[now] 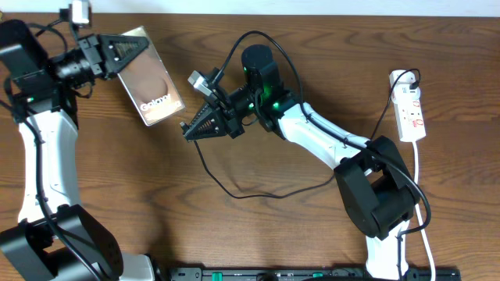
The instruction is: Plug charger to phone and switch on socket
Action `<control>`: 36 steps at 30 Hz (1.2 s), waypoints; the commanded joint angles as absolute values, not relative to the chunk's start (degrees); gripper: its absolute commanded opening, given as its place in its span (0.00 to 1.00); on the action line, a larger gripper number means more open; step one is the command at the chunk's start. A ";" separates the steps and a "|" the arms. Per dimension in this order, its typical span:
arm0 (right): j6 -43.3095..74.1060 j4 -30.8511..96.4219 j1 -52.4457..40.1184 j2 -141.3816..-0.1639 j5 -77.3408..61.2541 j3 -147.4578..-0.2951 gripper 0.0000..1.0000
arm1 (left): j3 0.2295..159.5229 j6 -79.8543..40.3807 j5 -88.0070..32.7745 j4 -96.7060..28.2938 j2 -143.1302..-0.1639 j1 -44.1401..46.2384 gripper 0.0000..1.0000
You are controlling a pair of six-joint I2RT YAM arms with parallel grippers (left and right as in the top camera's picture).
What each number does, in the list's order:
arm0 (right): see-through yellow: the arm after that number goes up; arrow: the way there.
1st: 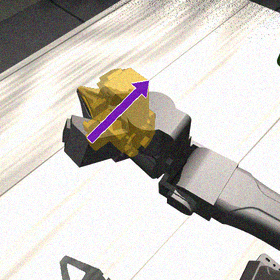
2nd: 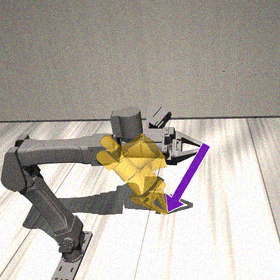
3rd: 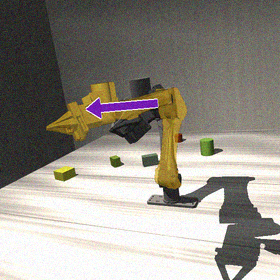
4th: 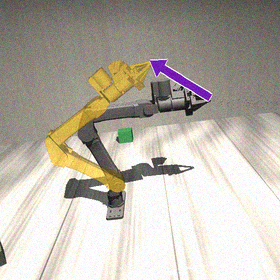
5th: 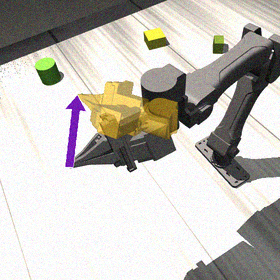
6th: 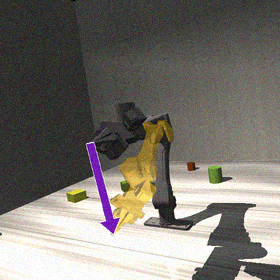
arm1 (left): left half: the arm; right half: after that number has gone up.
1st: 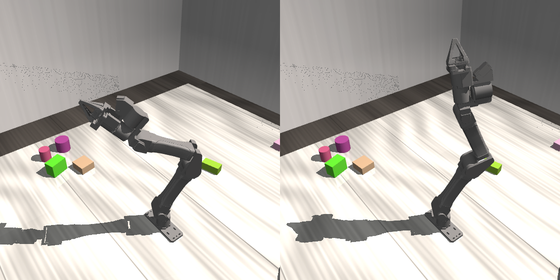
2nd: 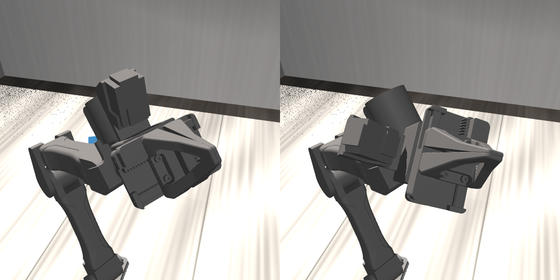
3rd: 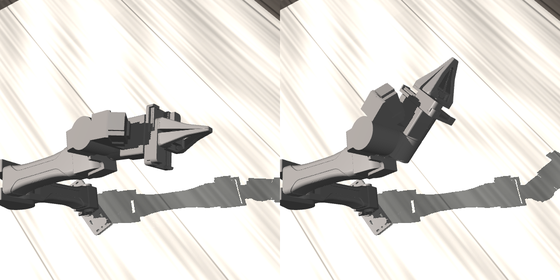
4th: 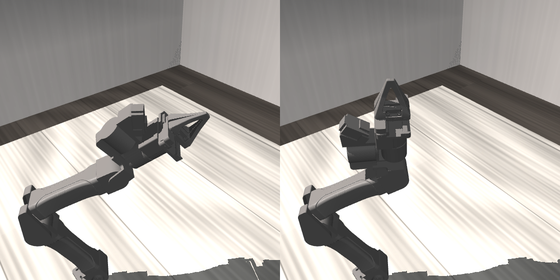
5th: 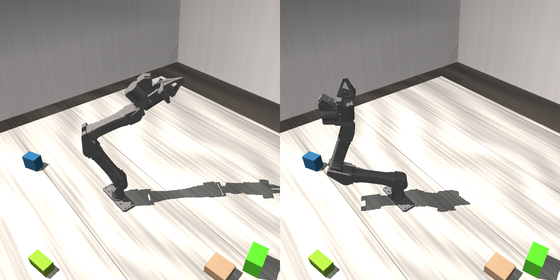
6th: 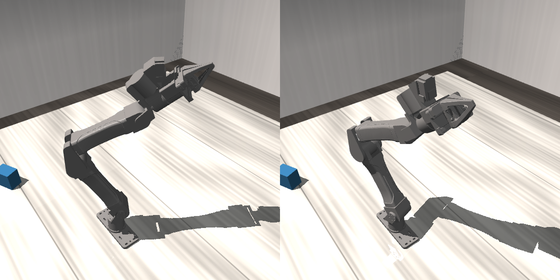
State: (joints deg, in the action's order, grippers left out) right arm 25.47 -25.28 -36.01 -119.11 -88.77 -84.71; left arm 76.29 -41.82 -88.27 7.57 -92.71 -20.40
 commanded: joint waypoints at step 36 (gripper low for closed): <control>35.33 -27.31 -36.53 -119.28 -81.97 -85.36 0.01 | 76.38 -38.61 -82.89 7.86 -92.49 -19.51 0.07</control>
